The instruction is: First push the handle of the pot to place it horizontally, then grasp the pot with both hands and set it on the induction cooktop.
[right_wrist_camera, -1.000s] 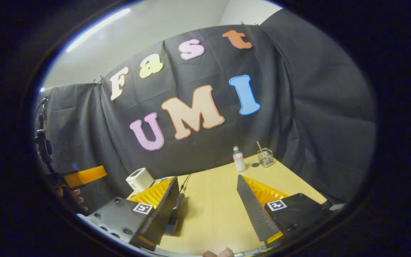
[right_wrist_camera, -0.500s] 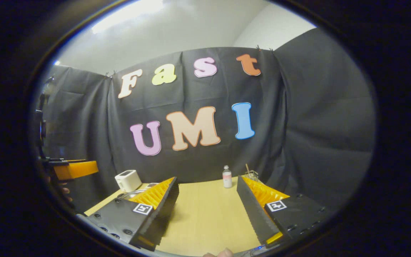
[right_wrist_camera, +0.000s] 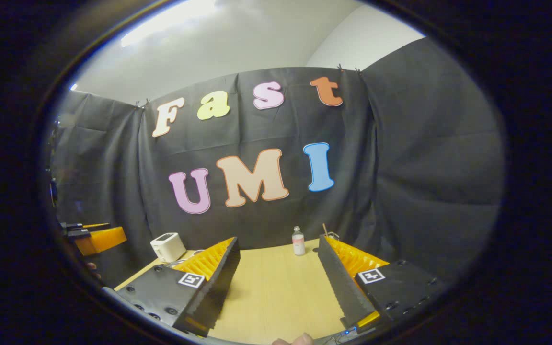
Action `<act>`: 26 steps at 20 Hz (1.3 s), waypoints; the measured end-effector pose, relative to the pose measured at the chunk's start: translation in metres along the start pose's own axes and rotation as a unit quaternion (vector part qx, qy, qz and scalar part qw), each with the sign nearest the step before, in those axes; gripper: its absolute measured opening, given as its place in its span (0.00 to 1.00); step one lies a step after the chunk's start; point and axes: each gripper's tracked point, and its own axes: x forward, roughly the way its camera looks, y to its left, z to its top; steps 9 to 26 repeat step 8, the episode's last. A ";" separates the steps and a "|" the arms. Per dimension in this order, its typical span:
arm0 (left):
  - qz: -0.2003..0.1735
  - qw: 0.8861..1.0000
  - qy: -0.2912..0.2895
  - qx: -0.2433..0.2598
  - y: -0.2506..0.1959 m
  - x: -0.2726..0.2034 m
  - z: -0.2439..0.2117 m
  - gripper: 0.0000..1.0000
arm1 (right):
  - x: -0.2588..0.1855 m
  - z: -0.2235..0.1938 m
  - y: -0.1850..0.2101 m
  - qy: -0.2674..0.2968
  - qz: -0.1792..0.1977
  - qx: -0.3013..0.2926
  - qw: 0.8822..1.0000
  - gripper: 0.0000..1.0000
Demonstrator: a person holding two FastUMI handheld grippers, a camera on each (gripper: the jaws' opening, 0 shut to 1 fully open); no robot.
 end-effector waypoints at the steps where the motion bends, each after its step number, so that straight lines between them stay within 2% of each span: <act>1: -0.001 1.000 -0.005 -0.001 -0.008 0.003 0.003 0.83 | 0.004 0.007 -0.005 -0.009 -0.002 -0.002 1.000 0.92; 2: -0.001 1.000 -0.004 -0.002 -0.012 0.004 0.004 0.80 | 0.005 0.008 -0.008 -0.007 -0.001 -0.002 1.000 0.91; 3: 0.000 1.000 -0.004 -0.002 -0.014 0.004 0.002 0.83 | 0.005 0.007 -0.009 -0.002 0.001 -0.001 1.000 0.99; 6: -0.003 1.000 -0.007 -0.005 -0.028 0.010 0.008 0.82 | 0.008 0.011 -0.014 -0.005 -0.002 -0.002 1.000 0.99; 7: -0.005 1.000 -0.005 -0.004 -0.032 0.011 0.005 0.83 | 0.007 0.010 -0.016 -0.003 -0.002 -0.004 1.000 0.91; 26: -0.009 1.000 -0.004 -0.005 -0.037 0.013 0.005 0.83 | 0.005 0.012 -0.021 -0.003 -0.002 -0.006 1.000 0.91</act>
